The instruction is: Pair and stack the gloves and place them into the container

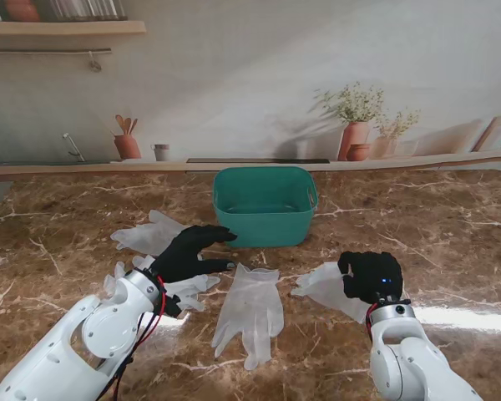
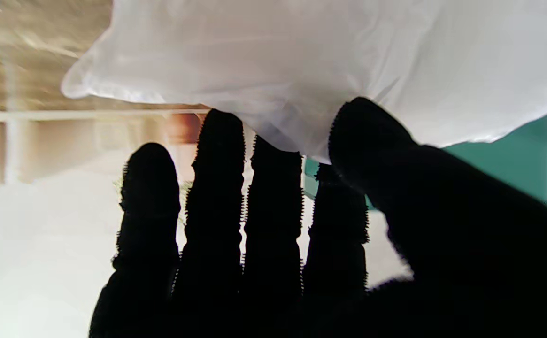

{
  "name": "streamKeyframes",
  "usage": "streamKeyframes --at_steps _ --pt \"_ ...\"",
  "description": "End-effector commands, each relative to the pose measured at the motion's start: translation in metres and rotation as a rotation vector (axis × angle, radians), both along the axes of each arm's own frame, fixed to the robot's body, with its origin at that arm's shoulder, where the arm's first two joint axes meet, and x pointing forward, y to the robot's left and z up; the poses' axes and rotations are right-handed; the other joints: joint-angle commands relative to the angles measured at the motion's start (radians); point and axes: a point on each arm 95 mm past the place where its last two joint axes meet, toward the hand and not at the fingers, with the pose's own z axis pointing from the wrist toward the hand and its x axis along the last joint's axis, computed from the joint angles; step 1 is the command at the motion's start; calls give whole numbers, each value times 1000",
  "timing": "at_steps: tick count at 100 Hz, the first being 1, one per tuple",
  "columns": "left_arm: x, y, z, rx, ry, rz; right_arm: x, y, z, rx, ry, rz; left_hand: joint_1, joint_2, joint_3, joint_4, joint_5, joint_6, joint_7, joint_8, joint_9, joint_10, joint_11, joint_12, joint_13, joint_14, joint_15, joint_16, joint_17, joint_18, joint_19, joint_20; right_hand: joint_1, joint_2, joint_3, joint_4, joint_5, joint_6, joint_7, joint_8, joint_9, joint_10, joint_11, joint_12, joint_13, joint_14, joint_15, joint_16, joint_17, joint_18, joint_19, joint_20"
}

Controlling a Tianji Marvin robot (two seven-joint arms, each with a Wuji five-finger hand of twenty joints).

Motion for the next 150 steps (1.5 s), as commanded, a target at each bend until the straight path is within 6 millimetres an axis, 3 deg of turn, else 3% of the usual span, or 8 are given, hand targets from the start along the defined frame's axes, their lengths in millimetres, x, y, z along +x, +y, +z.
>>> streamKeyframes --at_steps 1,40,103,128,131,134,138,150 --pt "0 -3 9 -10 -20 -5 1 7 16 12 -39 36 9 -26 -47 25 -8 20 -25 -24 -2 12 -13 -10 -24 12 -21 9 -14 4 25 18 -14 6 16 18 11 -3 19 -4 23 -24 22 22 29 -14 23 23 -2 4 36 -20" --pt "1 -18 34 -10 39 -100 3 46 66 11 -223 294 -82 -99 -59 23 -77 86 -73 -51 -65 58 -18 -11 -57 45 -30 15 -26 28 44 51 -14 -23 13 21 46 12 23 -65 75 -32 73 64 75 -17 92 58 31 20 56 -31" --pt "-6 -49 41 21 92 -242 -1 104 96 38 -319 509 -163 -138 -49 21 -93 111 -86 -49 -87 83 -19 -16 -77 61 -32 17 -33 52 12 89 13 -64 -25 0 77 35 47 -155 129 -38 157 129 118 -24 200 125 64 32 93 -38" --pt "-4 -54 36 -13 66 -178 -13 119 107 58 -343 574 27 -150 14 27 111 -72 191 162 212 -5 77 83 129 77 61 117 -23 99 224 225 14 -75 -27 -4 83 33 57 -175 136 -37 161 131 122 -27 205 131 67 32 96 -39" --pt "-4 -55 36 -24 63 -167 -14 120 108 61 -345 580 -63 -221 308 -9 142 -99 254 208 272 -30 88 110 175 81 79 144 -20 111 266 229 15 -76 -27 -4 83 31 57 -177 137 -39 161 131 123 -27 205 131 68 32 96 -39" --pt "-4 -55 35 -35 62 -156 -15 121 108 67 -348 585 -70 -244 416 -19 169 -125 305 234 321 -41 103 123 209 80 99 159 -15 119 292 243 14 -75 -26 -4 82 31 58 -178 137 -41 160 131 123 -28 205 132 68 31 96 -39" --pt "-4 -56 35 -51 56 -140 -16 122 109 76 -353 589 12 -280 409 -82 216 -182 413 260 417 -48 133 148 285 81 140 197 4 129 343 264 13 -75 -26 -4 83 29 59 -179 137 -41 160 131 123 -28 205 132 68 31 96 -39" --pt "-2 -60 32 -105 39 -97 -19 123 109 97 -357 588 111 -264 462 -103 312 -270 714 205 672 -53 176 252 479 84 268 281 56 149 491 306 7 -69 -27 -4 75 14 57 -184 129 -49 158 133 115 -35 199 132 64 27 91 -41"
